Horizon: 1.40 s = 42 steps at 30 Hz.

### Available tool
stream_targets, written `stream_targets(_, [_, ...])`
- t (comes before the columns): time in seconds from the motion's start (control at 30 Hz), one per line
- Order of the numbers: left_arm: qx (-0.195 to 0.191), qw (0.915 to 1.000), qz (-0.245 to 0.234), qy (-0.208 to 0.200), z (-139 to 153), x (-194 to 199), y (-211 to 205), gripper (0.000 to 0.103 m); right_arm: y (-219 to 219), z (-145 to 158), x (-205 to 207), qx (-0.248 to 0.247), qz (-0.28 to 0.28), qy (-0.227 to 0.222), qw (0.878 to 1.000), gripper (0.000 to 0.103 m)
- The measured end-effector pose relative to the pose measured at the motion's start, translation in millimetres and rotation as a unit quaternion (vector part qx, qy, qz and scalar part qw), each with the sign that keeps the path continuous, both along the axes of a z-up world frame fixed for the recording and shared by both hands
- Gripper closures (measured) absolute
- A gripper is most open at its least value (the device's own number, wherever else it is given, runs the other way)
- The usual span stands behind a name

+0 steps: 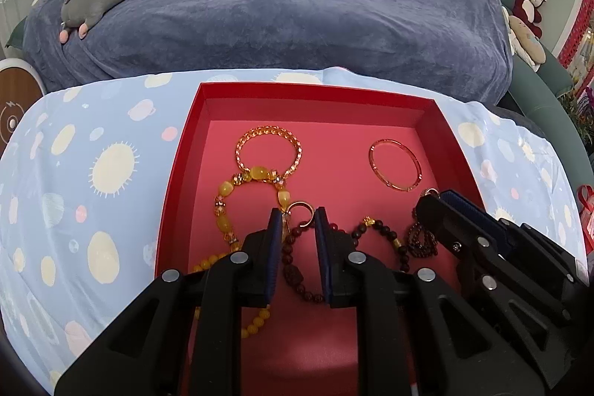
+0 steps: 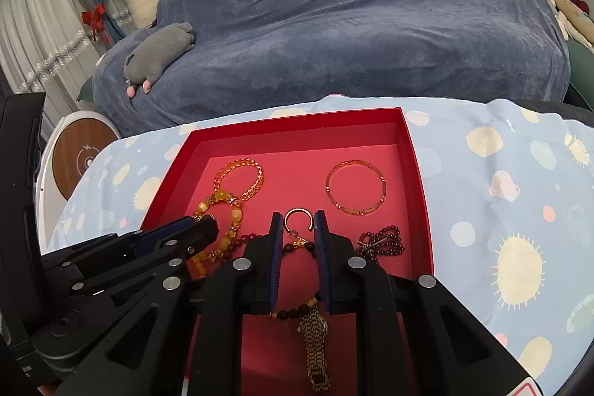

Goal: Organize jewelry
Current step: 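Lower both earrings into the red box and open both tools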

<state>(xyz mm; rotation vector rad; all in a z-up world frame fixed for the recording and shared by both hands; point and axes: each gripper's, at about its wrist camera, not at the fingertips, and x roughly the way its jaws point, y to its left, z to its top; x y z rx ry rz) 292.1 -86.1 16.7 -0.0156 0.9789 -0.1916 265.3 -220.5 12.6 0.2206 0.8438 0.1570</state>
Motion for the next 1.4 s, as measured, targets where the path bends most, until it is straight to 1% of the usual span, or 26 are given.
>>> stream_targets(0.87, [-0.001,0.9998,0.011,0.014,-16,25,5,0.085,2,-17,25,-0.002,-0.004,0.023,1.0,0.086])
stream_targets(0.9, [-0.001,0.9998,0.011,0.015,-17,25,5,0.084,1,-18,25,-0.002,-0.004,0.025,1.0,0.086])
stream_targets(0.93, [-0.002,0.9998,0.011,0.017,-18,26,5,0.08,1,-19,26,-0.001,-0.004,0.027,1.0,0.086])
stream_targets(1.03, [0.0,0.9997,0.018,0.016,-19,24,6,0.067,0,-20,25,0.0,-0.008,0.027,1.0,0.085])
stream_targets(1.13, [-0.004,0.9996,0.023,0.015,-18,21,9,0.059,-2,-20,23,0.0,-0.013,0.027,1.0,0.083])
stream_targets(1.4, [-0.006,0.9997,0.022,0.009,-9,10,11,0.059,-3,-12,9,0.004,-0.021,0.025,0.999,0.081])
